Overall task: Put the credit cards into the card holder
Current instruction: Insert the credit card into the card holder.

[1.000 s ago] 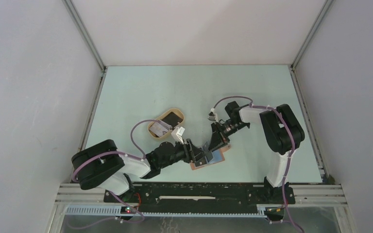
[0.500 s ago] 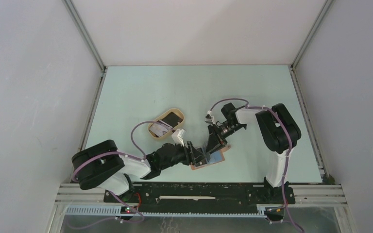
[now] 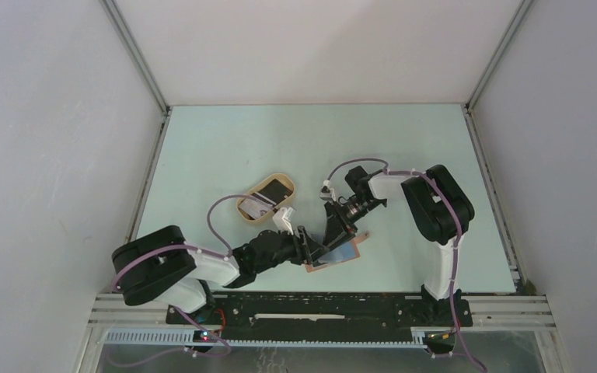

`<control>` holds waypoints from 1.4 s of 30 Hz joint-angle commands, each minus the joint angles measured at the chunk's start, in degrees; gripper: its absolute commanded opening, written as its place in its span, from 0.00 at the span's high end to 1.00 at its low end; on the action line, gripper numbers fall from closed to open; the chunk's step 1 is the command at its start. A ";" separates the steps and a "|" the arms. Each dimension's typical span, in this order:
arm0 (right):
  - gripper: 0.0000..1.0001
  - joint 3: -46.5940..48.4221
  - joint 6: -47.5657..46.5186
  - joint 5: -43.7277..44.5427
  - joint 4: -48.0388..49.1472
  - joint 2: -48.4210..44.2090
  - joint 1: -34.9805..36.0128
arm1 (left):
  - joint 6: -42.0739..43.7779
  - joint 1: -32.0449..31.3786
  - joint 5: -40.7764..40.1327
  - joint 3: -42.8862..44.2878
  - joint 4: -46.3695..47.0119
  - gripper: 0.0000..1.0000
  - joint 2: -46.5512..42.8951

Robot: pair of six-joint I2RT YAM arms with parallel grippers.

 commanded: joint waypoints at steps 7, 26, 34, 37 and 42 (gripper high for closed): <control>0.38 1.74 -0.43 1.21 -0.70 -0.08 -0.84 | -0.88 -0.37 -6.86 -2.89 -9.34 0.41 -9.12; 0.42 5.94 -17.32 7.91 -10.84 -18.73 -6.25 | 24.53 4.34 -15.22 11.13 -46.22 0.40 -36.41; 0.36 6.05 -25.62 16.05 -4.66 -40.46 -5.31 | 27.28 22.62 -6.46 19.48 -52.07 0.20 -38.82; 0.15 6.52 -26.25 14.39 0.65 -43.62 -4.93 | 27.16 25.60 -4.51 22.20 -52.88 0.13 -37.10; 0.15 16.44 -23.77 9.83 -0.81 -35.44 -0.95 | 26.04 29.74 -6.49 20.39 -51.87 0.09 -35.50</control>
